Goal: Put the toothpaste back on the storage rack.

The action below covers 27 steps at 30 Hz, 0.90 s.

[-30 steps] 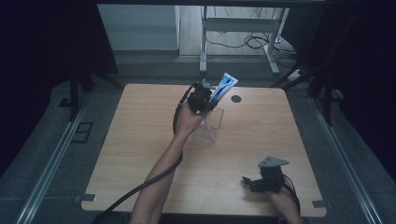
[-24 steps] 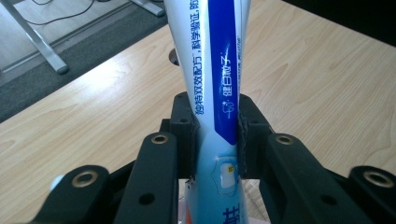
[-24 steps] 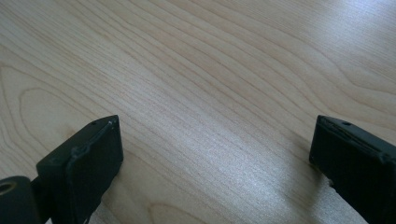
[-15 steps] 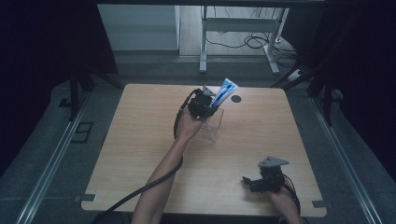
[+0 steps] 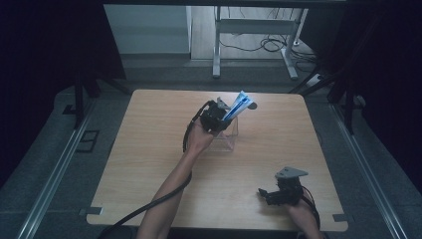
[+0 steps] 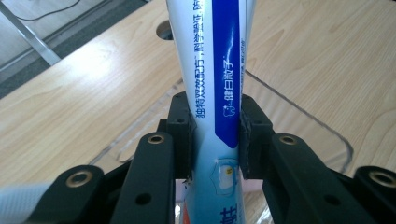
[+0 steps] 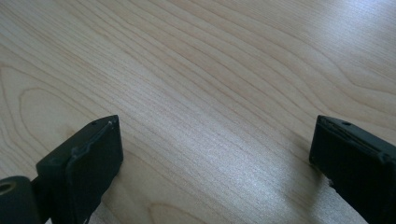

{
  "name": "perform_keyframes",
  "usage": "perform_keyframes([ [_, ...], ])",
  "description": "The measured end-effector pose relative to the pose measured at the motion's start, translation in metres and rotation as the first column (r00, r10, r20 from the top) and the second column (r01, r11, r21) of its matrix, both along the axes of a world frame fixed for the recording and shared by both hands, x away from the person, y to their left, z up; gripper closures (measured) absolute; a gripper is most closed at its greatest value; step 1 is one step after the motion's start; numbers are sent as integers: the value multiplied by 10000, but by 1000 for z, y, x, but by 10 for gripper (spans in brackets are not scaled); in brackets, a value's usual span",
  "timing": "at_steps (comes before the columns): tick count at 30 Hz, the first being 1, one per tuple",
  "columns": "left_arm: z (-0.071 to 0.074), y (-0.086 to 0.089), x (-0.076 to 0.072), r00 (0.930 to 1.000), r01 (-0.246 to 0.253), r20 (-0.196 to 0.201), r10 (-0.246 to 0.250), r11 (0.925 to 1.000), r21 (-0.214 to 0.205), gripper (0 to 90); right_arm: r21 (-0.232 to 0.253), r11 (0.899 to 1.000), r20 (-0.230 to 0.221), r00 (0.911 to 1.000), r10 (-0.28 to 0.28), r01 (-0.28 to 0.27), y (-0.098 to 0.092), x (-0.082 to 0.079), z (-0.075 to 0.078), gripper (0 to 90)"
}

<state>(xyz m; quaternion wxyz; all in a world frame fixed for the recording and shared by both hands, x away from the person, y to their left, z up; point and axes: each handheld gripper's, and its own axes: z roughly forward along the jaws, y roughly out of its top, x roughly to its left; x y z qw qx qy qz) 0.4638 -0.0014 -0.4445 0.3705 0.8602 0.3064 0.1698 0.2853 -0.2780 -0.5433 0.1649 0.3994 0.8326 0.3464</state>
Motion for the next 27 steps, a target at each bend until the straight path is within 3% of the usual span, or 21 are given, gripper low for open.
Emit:
perform_keyframes([
  [13,-2,3,-4,9999,56,-129,-56,10000,27,653,-2,10000,1,10000,0,0,0,0,0,21],
  [18,-5,3,-7,9996,230,-164,-226,9994,248,635,-5,10000,-1,10000,-1,1,0,0,0,21],
  [22,-10,6,-8,9982,457,-392,-459,9989,-82,583,-12,10000,2,10000,-2,2,0,0,0,21],
  [27,-6,13,-9,9989,386,-261,-401,9976,-569,542,-22,10000,-3,10000,29,-29,0,0,0,21],
])
